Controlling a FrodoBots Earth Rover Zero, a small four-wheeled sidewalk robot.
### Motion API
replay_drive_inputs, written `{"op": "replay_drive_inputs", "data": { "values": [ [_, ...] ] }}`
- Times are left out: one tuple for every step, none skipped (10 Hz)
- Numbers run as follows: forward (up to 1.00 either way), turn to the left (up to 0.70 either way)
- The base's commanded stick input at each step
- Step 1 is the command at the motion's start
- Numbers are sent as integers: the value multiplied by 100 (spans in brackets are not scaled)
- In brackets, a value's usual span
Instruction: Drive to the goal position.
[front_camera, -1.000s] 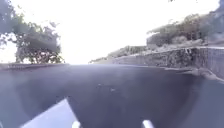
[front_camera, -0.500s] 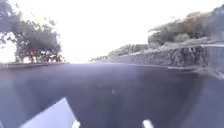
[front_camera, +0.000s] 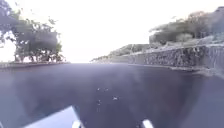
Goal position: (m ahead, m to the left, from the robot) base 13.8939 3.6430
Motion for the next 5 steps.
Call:
{"op": "replay_drive_inputs", "data": {
  "values": [
    [70, 0],
    [70, 0],
    [70, 0],
    [70, 0],
    [70, 0]
  ]
}}
